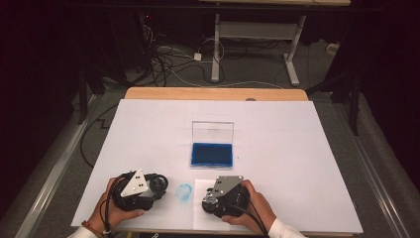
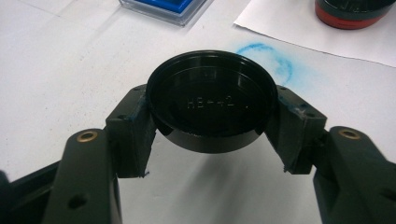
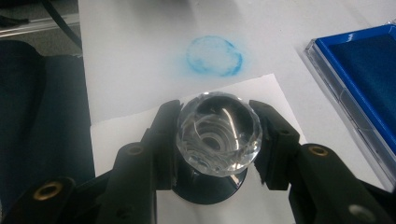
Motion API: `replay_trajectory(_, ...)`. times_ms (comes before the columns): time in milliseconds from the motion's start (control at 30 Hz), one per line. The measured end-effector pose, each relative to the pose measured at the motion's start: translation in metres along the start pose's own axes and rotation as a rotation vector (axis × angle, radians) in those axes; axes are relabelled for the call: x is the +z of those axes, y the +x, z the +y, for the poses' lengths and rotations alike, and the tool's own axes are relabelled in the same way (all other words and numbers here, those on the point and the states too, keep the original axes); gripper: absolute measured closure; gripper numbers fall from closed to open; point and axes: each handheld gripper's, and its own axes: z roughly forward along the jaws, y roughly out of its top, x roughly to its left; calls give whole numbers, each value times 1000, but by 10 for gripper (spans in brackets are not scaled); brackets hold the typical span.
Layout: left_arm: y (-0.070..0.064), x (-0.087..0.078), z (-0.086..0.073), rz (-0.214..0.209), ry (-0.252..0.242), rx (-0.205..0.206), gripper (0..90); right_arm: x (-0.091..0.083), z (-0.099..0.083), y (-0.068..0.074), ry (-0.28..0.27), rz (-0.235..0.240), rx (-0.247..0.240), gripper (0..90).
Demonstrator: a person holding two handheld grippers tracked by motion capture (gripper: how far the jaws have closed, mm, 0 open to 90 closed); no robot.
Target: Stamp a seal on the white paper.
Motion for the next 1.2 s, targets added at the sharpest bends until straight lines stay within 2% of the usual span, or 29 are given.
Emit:
replay_trajectory(133,0,0,0,-1,0,1,365,0,0,-1,0,6,3,568)
replay_trajectory(267,0,1,1,-1,2,1,365,0,1,2,12,-14,-14,568)
replay_trajectory(433,-1,1,1,-2,2,0,365,-1,-1,-3,2,14,6,568)
replay_trajectory(533,0,1,0,-2,1,-2,365,0,1,0,11,-4,-15,568)
replay_trajectory(700,0,2,1,-4,3,-1,365,0,2,2,24,-17,-22,569)
replay_trajectory(867,-1,1,1,2,1,0,365,0,1,0,16,-5,-17,568)
replay_trajectory(1200,0,1,1,1,1,3,365,0,1,1,18,-10,-19,568)
